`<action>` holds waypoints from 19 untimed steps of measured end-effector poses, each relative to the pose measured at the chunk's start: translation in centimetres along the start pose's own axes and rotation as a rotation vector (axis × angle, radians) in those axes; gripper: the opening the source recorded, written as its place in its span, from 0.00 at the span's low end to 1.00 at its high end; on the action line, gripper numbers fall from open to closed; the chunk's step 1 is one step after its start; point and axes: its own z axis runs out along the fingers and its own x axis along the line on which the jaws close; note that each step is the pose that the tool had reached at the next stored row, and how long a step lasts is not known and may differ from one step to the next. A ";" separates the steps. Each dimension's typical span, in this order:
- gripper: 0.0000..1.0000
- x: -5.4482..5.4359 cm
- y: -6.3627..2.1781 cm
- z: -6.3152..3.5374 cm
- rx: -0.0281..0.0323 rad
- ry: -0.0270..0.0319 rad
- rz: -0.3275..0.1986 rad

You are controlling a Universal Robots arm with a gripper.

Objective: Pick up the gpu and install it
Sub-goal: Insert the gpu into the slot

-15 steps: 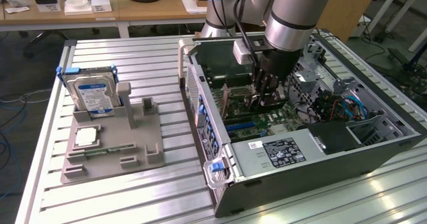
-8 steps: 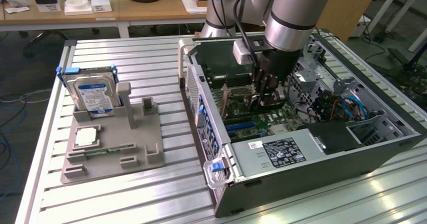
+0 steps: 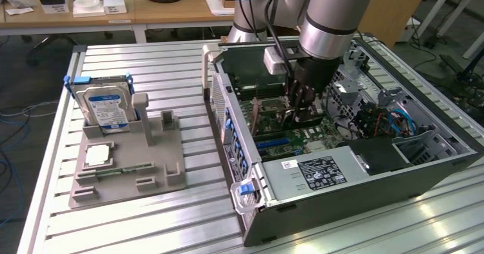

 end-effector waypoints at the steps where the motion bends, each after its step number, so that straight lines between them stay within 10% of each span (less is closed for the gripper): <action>1: 0.28 0.0 0.00 0.06 0.0000 0.0012 0.000; 19: 0.28 -0.7 0.66 1.57 0.0000 0.0014 0.000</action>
